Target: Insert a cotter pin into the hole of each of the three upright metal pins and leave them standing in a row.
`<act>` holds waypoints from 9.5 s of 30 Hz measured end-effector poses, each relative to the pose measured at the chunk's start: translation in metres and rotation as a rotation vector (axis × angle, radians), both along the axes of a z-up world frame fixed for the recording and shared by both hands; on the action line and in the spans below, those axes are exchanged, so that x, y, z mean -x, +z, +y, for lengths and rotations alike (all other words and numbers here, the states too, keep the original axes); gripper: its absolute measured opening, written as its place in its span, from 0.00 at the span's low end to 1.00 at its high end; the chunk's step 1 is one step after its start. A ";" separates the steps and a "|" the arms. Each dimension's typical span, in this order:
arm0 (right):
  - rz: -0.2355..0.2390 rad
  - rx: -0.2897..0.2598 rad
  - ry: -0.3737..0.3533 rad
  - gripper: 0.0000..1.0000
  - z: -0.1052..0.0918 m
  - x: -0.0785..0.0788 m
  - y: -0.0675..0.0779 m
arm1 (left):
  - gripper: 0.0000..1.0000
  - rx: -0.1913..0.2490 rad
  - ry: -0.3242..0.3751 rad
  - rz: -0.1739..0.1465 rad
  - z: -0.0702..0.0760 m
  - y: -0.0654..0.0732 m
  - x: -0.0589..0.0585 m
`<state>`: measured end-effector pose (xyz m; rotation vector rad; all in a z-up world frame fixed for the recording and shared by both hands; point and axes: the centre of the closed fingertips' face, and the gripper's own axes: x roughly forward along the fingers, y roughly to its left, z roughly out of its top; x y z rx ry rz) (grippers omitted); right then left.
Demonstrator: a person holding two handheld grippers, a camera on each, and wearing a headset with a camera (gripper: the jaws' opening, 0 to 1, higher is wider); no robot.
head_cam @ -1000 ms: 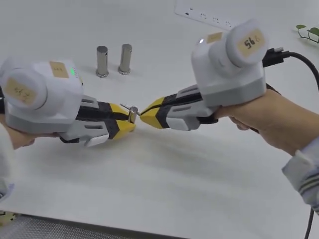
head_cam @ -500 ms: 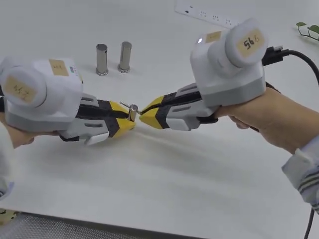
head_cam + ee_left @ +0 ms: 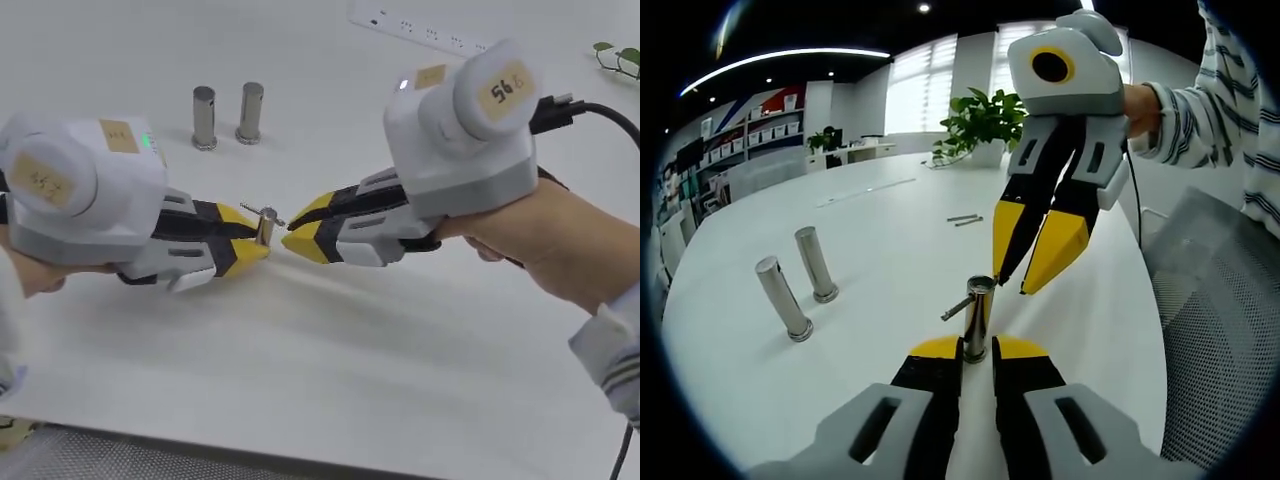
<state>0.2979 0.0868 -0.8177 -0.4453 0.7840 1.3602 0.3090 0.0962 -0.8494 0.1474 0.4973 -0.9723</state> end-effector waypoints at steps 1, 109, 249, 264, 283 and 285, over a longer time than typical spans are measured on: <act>0.001 -0.001 0.000 0.10 0.001 0.001 0.000 | 0.11 0.004 0.001 0.002 0.001 0.001 0.001; -0.144 0.013 0.231 0.10 0.016 -0.061 -0.004 | 0.95 0.080 0.136 0.040 0.031 0.022 0.024; 0.007 -0.212 -0.580 0.96 -0.127 0.017 0.013 | 0.12 -0.057 0.348 0.021 0.075 0.017 -0.113; 0.007 -0.222 -0.566 0.95 -0.123 0.019 0.014 | 0.11 -0.066 0.376 0.048 0.083 0.015 -0.112; 0.001 -0.231 -0.541 0.95 -0.122 0.022 0.015 | 0.11 -0.076 0.374 0.068 0.092 0.027 -0.076; 0.002 -0.235 -0.541 0.95 -0.122 0.023 0.015 | 0.11 -0.082 0.375 0.070 0.092 0.025 -0.069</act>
